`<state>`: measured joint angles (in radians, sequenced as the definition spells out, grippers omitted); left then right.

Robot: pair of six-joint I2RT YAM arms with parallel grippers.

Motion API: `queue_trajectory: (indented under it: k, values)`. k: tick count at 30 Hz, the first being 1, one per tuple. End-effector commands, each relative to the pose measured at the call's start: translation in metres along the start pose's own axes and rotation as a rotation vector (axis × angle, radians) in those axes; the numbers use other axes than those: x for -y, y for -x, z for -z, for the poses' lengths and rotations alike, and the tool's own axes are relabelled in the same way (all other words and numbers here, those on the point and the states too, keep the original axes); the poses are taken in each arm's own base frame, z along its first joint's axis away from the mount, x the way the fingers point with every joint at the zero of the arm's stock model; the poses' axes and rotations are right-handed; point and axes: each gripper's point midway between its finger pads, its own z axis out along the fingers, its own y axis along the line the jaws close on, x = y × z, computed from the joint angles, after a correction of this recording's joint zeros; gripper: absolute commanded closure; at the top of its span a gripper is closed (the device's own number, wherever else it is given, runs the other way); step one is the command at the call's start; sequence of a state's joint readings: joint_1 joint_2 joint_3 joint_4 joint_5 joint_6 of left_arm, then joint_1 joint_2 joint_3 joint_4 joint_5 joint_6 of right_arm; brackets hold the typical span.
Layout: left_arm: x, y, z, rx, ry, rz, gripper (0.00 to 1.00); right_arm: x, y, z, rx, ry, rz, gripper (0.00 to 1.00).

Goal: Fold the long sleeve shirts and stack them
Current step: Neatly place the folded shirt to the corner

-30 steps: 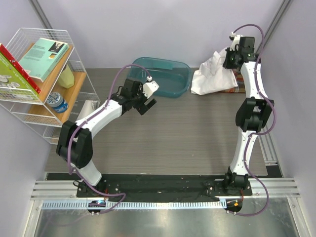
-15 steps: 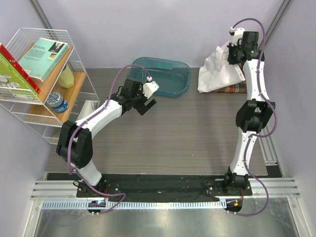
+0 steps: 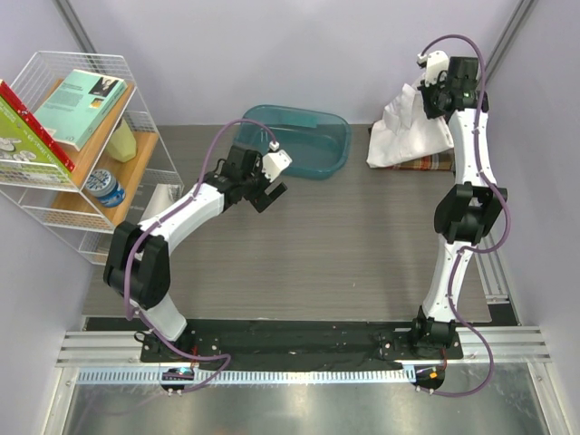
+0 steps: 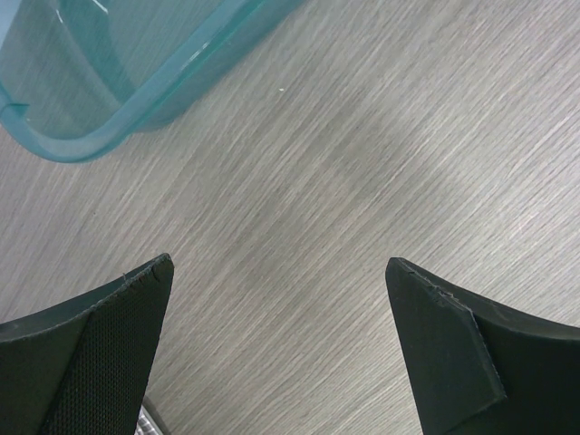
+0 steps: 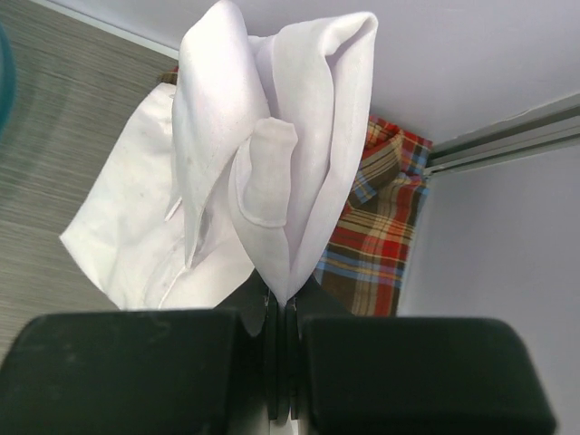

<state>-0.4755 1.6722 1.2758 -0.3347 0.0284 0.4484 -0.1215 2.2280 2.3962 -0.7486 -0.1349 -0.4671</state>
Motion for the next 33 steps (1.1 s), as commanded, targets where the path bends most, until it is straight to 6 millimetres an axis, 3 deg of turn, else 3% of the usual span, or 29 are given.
queue_trajectory:
  k: [1, 12, 25, 27, 30, 31, 33]
  values:
    - [0.0, 0.003, 0.011, 0.015, -0.002, 0.007, 0.0, 0.039, 0.019, 0.006, 0.088, -0.087, 0.108, 0.99]
    - [0.008, -0.005, 0.012, -0.009, -0.031, 0.022, 0.0, 0.049, -0.019, -0.041, 0.103, -0.046, 0.197, 0.99]
    - [0.014, -0.014, 0.009, -0.038, -0.054, 0.045, 0.0, 0.088, -0.056, -0.079, 0.113, -0.114, 0.251, 0.98]
    - [0.016, -0.016, 0.007, -0.047, -0.057, 0.049, 0.0, 0.091, -0.068, -0.087, 0.098, -0.127, 0.271, 0.92]
    - [0.016, -0.018, 0.007, -0.055, -0.056, 0.063, 0.0, 0.108, -0.079, -0.09, 0.082, -0.194, 0.299, 0.59]
    - [0.018, -0.019, 0.007, -0.056, -0.063, 0.069, 0.0, 0.115, -0.082, -0.092, 0.081, -0.218, 0.299, 0.34]
    - [0.018, -0.022, 0.008, -0.07, -0.07, 0.087, 0.0, 0.137, -0.075, -0.086, 0.102, -0.292, 0.294, 0.23]
